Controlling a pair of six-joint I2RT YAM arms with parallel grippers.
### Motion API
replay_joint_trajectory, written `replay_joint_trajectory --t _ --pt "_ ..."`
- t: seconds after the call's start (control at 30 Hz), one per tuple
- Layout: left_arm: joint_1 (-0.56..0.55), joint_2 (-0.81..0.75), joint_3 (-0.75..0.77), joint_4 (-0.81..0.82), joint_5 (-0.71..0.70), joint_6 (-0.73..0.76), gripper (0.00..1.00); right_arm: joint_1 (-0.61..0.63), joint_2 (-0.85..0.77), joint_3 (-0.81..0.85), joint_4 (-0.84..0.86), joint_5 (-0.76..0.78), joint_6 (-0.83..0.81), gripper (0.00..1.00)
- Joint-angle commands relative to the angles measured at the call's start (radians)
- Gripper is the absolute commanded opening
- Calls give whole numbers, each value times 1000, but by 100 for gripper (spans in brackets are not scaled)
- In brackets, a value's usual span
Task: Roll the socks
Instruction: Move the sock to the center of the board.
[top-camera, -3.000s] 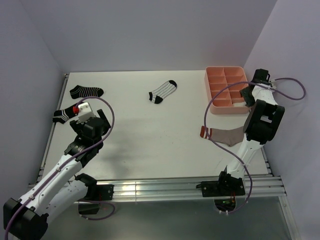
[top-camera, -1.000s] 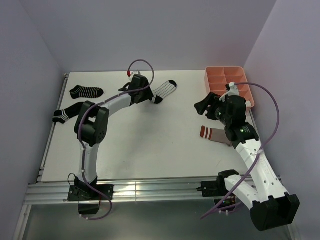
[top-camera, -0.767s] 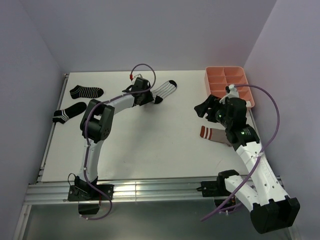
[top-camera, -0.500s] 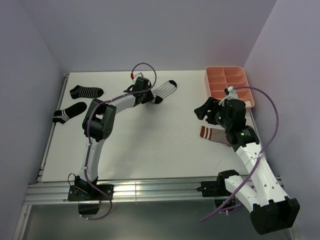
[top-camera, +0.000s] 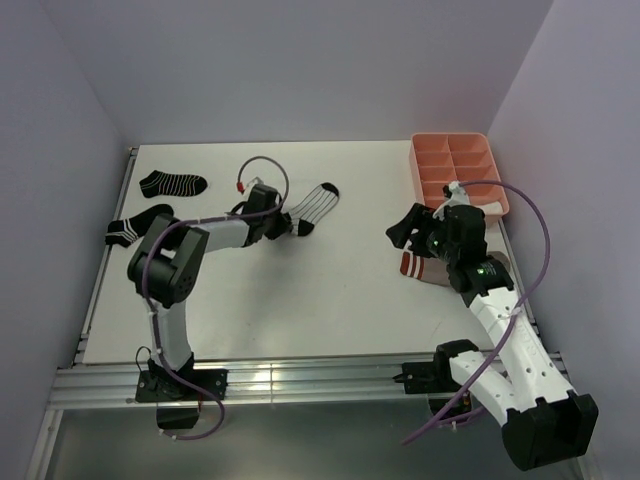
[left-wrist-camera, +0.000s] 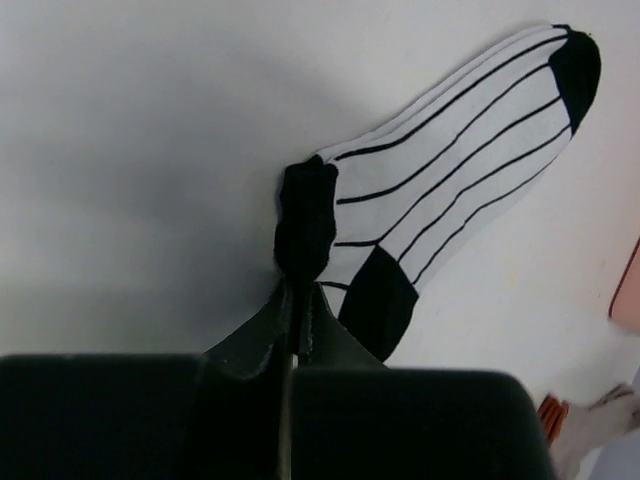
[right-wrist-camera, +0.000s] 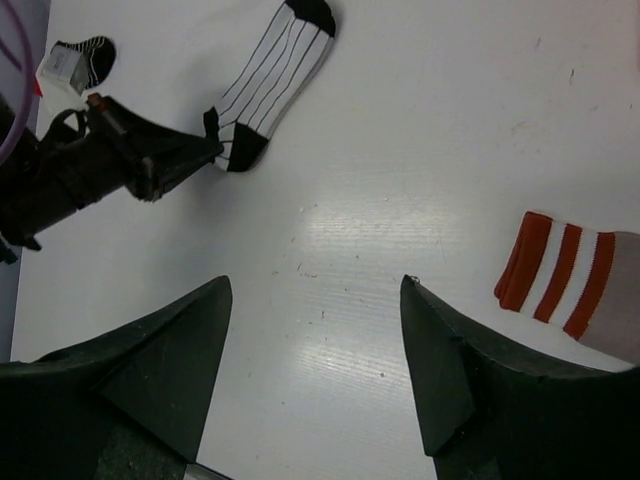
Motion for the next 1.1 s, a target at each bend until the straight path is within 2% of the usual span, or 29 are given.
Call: replay_joint_trajectory --t 0.0,0.03,0.1,0.2,0.23,0.27,0.3,0.33,0.43,0.5,0.57,0.6,0.73,0.87,1.07 --pt "-13 -144 -193 0 47 -129 1 24 15 -24 58 -14 8 75" --pt "-31 -167 -261 6 47 -131 1 41 27 -30 74 -9 7 74" --pt "-54 -229 -306 -18 47 -116 6 67 45 -33 86 9 7 74" --pt "-91 -325 -379 -44 10 -82 22 137 120 -21 106 38 4 74" --pt "-100 -351 -404 -58 -5 -73 34 156 140 -17 120 52 4 73" --pt "-102 -405 -414 -72 -19 -65 39 192 162 -4 129 61 2 73" --pt "-102 -434 -420 -81 -53 -51 48 213 206 2 135 72 -1 72" --pt "-102 -462 -432 -114 -70 -42 51 236 234 15 146 95 -4 72" --pt "-102 -581 -474 -130 -117 -17 60 328 359 95 140 139 -37 71" --pt "-100 -661 -488 -156 -136 -8 61 395 471 189 123 199 -71 71" --pt "-97 -735 -514 -179 -150 -7 69 430 545 279 105 266 -93 69" --pt "-94 -759 -524 -182 -151 0 77 455 617 310 103 276 -117 69" --pt "-66 -868 -572 -240 -177 15 91 469 818 475 66 314 -154 68" --pt "-20 -966 -589 -297 -189 46 92 472 1001 665 19 334 -183 63" --pt "27 -1071 -577 -385 -228 107 94 477 1183 737 -3 380 -134 60"
